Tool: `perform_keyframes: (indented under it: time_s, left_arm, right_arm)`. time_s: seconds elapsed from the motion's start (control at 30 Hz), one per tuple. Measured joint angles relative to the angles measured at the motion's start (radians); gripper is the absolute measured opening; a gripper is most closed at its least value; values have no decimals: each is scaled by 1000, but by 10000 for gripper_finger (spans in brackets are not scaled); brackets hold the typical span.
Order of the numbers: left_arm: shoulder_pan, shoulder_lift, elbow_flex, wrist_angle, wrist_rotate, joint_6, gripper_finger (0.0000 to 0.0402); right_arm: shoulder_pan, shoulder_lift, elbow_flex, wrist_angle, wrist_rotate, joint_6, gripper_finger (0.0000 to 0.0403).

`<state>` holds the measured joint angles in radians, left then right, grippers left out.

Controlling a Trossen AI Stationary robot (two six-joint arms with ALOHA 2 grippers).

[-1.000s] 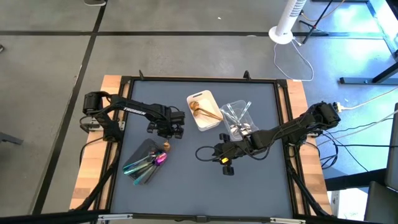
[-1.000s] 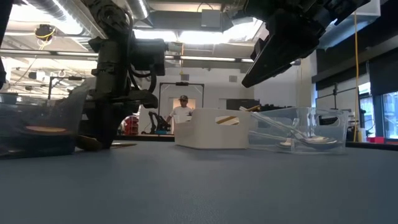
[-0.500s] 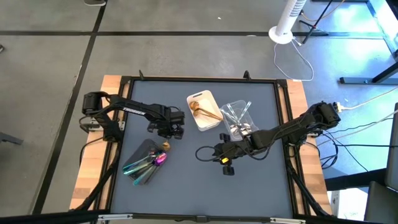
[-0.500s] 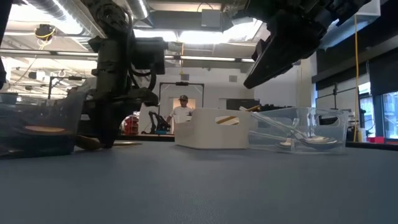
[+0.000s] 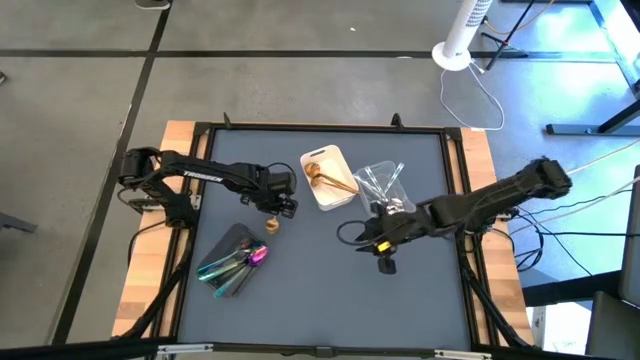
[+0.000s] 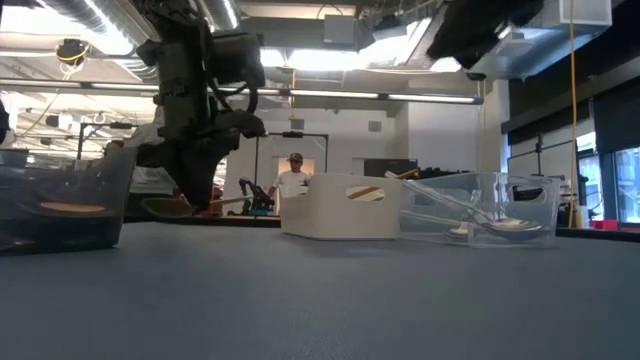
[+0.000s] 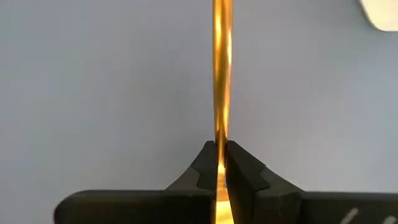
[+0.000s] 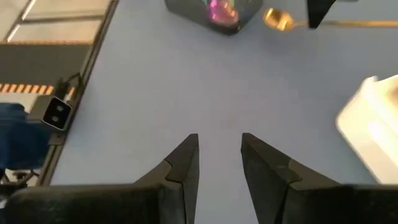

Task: Sort silverware by color (type)
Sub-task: Put the gold spoon into the white bin

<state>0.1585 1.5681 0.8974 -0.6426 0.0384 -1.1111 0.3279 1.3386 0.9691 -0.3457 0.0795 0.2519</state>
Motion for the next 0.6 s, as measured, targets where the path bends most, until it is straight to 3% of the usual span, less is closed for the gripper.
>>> perform_keyframes:
  time_s: [0.6]
  left_arm:
    - [0, -75, 1, 124, -77, 150, 7]
  right_arm:
    - [-2, -497, 1, -201, 1, -17, 111]
